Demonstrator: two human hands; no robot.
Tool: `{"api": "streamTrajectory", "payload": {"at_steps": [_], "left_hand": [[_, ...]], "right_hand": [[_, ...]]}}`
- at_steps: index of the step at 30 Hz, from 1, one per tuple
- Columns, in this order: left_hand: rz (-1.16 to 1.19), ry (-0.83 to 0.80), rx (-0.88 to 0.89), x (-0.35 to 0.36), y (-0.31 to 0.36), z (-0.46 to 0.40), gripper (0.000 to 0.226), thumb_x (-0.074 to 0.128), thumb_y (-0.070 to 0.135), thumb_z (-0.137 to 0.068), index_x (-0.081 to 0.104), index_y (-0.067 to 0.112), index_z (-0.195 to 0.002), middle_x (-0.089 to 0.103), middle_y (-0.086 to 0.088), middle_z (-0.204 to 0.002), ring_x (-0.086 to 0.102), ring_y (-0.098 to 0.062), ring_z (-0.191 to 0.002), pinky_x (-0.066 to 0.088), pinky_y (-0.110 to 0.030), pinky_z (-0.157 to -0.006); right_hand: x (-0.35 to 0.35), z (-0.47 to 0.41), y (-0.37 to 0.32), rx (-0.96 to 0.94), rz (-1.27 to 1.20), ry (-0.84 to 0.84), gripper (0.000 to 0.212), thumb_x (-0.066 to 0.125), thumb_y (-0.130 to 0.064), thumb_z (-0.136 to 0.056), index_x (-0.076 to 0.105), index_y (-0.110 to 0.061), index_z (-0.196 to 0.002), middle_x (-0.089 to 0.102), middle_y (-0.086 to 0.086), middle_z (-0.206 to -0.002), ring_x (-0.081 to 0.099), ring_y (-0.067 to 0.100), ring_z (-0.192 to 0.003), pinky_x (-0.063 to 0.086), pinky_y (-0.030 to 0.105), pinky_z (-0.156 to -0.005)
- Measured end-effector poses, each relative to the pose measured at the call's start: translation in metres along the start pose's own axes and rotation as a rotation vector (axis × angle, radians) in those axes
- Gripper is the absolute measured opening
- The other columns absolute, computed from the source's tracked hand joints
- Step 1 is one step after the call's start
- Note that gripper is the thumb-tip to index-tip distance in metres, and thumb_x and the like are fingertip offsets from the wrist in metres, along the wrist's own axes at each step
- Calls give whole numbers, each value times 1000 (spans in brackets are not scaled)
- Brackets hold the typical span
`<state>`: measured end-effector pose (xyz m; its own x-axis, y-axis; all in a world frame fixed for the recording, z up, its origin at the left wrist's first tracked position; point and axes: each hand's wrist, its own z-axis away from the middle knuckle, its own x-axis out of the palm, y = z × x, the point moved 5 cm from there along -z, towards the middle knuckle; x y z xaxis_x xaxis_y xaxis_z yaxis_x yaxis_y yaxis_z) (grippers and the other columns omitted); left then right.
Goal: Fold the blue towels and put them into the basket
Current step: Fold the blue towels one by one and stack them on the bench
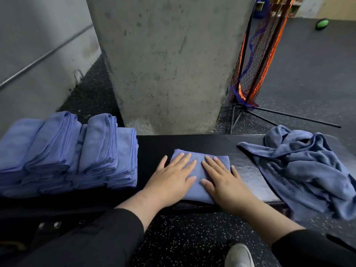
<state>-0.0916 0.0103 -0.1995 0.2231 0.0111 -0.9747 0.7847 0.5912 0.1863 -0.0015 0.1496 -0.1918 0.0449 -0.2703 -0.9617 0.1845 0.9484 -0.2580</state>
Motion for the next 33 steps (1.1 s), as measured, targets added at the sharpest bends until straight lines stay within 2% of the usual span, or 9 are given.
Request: {"api": "streamTrajectory", "payload": {"at_steps": [2, 7, 11, 13, 17, 22, 27, 30, 33], "left_hand": [[5, -13, -8, 2, -4, 0, 61, 20, 54, -104, 6, 34, -160, -9, 13, -168, -12, -6, -153, -2, -51, -124], [41, -48, -47, 4, -14, 2, 70, 20, 63, -101, 1, 31, -161, -13, 16, -167, -18, -7, -152, -2, -53, -124], [27, 57, -24, -4, -16, 9, 71, 21, 65, -100, 19, 27, -159, 3, 10, -169, -8, -7, -154, -3, -47, -125], [-1, 171, 63, -10, -15, 18, 73, 22, 69, -95, 40, 26, -151, 27, 7, -164, 13, -8, -153, 2, -40, -125], [-1, 150, 196, -6, -13, 38, 76, 32, 77, -91, 38, 32, -151, 29, 11, -158, 18, -7, -150, 5, -38, -125], [3, 147, 194, -11, -6, 41, 68, 47, 65, -93, 37, 31, -151, 31, 13, -157, 19, -6, -149, 8, -39, -125], [214, 195, 99, -29, -9, 43, 12, 56, 36, -95, 59, 31, -106, 64, 16, -102, 56, -10, -99, 40, -34, -100], [391, 91, 15, -35, -16, 48, 20, 59, 49, -92, 61, 28, -94, 66, 10, -85, 60, -8, -80, 51, -38, -79], [586, 77, -101, -42, -21, 46, 28, 63, 48, -91, 60, 22, -83, 64, 1, -79, 56, -9, -71, 49, -39, -72]], "right_hand": [[6, 3, 10, 17, 29, -74, 105, -16, -87, -70, 5, -36, -159, -14, -27, -158, -18, -9, -141, 0, 46, -123], [3, 6, 23, 77, 29, -103, 70, 17, -62, -99, 0, -32, -160, -19, -28, -153, -18, -9, -141, -2, 46, -124], [-10, 20, 24, -68, -40, 39, 75, 21, -73, -90, 35, -32, -152, 24, -19, -161, 20, 4, -150, 16, 46, -122], [-13, 34, 23, -209, -17, 146, 64, 38, -76, -90, 53, -33, -134, 49, -14, -138, 47, 11, -129, 35, 42, -107], [-2, 48, 29, -229, -2, 109, 64, 59, -68, -83, 53, -31, -135, 47, -15, -138, 46, 10, -130, 41, 36, -104], [-17, 39, 20, -123, -49, 176, 29, 46, -46, -89, 57, -30, -110, 57, -19, -110, 57, 11, -103, 44, 38, -86], [-33, 45, 15, -119, -68, 113, 25, 59, -50, -91, 54, -34, -109, 52, -25, -97, 54, 5, -96, 40, 35, -84], [-32, 50, 17, -121, -65, 74, 38, 56, -62, -84, 52, -39, -114, 56, -26, -103, 56, 3, -99, 44, 33, -85], [-43, 46, 18, 8, -212, 109, 30, 67, -47, -88, 55, -37, -114, 68, -15, -99, 63, 11, -91, 47, 33, -79]]}}
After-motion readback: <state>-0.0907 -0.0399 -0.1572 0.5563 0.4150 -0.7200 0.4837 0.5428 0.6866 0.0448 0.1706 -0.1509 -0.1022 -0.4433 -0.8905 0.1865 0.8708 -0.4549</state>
